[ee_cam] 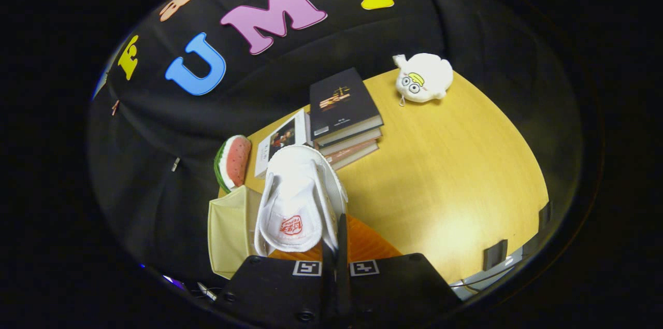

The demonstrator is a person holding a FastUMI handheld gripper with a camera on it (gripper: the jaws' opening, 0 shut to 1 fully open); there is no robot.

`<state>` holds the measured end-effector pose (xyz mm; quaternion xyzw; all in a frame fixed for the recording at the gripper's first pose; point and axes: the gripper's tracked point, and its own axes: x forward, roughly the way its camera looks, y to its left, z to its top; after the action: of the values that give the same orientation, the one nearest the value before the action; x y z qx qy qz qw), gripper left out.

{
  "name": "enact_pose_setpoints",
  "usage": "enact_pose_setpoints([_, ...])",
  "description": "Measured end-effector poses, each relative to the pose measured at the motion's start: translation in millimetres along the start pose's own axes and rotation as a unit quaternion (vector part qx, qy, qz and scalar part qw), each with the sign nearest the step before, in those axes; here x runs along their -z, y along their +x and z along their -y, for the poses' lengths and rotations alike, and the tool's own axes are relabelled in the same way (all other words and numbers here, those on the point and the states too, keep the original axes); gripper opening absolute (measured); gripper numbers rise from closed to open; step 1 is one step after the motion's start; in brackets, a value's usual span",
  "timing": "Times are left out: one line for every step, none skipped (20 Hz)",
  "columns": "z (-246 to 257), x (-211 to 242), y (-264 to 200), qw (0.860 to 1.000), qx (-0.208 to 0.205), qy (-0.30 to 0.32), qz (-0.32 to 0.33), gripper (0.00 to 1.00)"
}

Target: Open the storage box then place both shoes into the box .Put the left shoe in first, then the right shoe, with the right side of both shoes facing outward in a uniform manner.

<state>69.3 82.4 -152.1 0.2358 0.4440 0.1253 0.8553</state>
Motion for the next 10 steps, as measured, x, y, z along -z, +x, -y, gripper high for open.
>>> enact_pose_setpoints([-18,3,2,1.000,-0.010,-0.001,-0.001,0.05])
enact_pose_setpoints([-36,7,3,1.000,-0.019,-0.002,0.000,0.05])
enact_pose_setpoints([-53,9,7,1.000,-0.026,-0.005,-0.001,0.05])
enact_pose_setpoints([-69,14,12,0.999,-0.031,-0.008,-0.001,0.05])
enact_pose_setpoints([-83,18,16,0.999,-0.034,-0.010,0.000,0.05])
enact_pose_setpoints([-96,24,20,0.999,-0.038,-0.011,-0.003,0.05])
enact_pose_setpoints([-109,30,24,0.999,-0.042,-0.011,-0.006,0.05])
enact_pose_setpoints([-122,35,29,0.999,-0.046,-0.011,-0.010,0.05])
enact_pose_setpoints([-133,40,33,0.999,-0.049,-0.009,-0.013,0.05])
enact_pose_setpoints([-142,45,37,0.999,-0.050,-0.007,-0.014,0.05])
